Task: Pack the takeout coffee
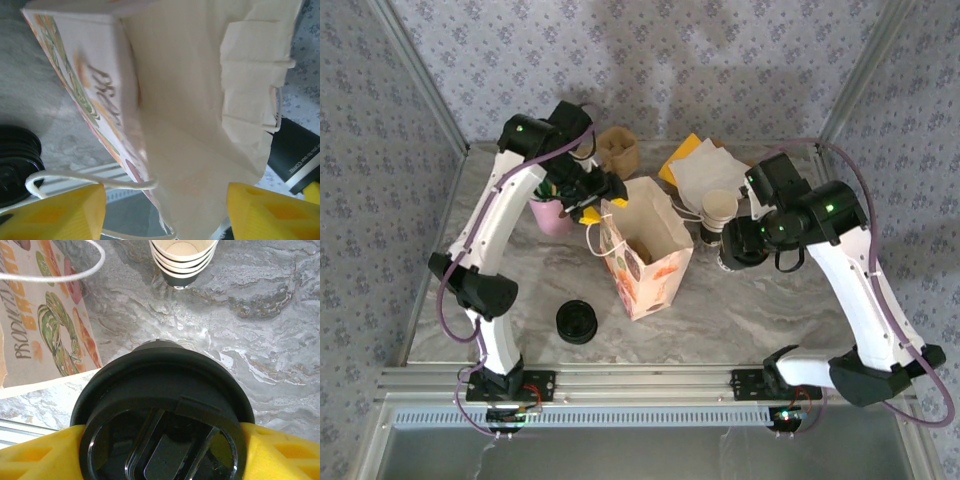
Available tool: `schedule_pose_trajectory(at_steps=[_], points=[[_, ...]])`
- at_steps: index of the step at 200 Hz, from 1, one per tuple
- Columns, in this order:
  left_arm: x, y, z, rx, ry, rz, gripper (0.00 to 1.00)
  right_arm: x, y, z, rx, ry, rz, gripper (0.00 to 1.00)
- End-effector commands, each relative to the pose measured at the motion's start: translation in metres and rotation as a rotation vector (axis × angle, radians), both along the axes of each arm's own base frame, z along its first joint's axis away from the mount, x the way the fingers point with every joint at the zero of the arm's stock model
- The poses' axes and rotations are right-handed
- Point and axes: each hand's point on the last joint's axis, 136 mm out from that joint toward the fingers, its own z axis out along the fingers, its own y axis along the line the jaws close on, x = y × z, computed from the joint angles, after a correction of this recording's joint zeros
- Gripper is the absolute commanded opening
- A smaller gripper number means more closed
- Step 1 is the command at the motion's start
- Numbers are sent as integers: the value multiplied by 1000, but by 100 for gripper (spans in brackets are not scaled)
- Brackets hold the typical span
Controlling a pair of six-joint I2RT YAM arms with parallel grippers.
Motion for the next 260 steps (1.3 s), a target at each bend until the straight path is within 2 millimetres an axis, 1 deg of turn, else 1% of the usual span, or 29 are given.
schedule_pose_trajectory(at_steps=[1, 30, 65, 110, 132, 146, 170, 199, 224, 260], points=[[-16, 23, 0, 104, 11, -47, 70, -2, -4, 11, 8, -9, -27, 73], [-12, 34, 3, 158, -54, -63, 76, 7, -2, 24, 5, -33, -34, 73], [-9, 44, 3, 209, -97, -65, 78, 11, 3, 35, -1, -33, -28, 73], [-3, 45, 6, 213, -142, -70, 78, 13, 12, 51, -11, -36, -8, 73], [0, 44, 9, 206, -164, -73, 78, 14, 19, 53, -31, -15, 19, 73], [1, 44, 10, 207, -178, -74, 78, 14, 27, 55, -15, -13, 46, 73], [3, 46, 13, 215, -204, -80, 78, 14, 35, 59, 17, -17, 51, 72], [3, 52, 15, 237, -229, -78, 78, 15, 44, 67, 48, -39, 63, 72], [2, 59, 19, 263, -251, -61, 78, 15, 49, 69, 56, -43, 67, 71], [3, 68, 24, 292, -280, -26, 78, 14, 63, 75, 74, -62, 99, 71]])
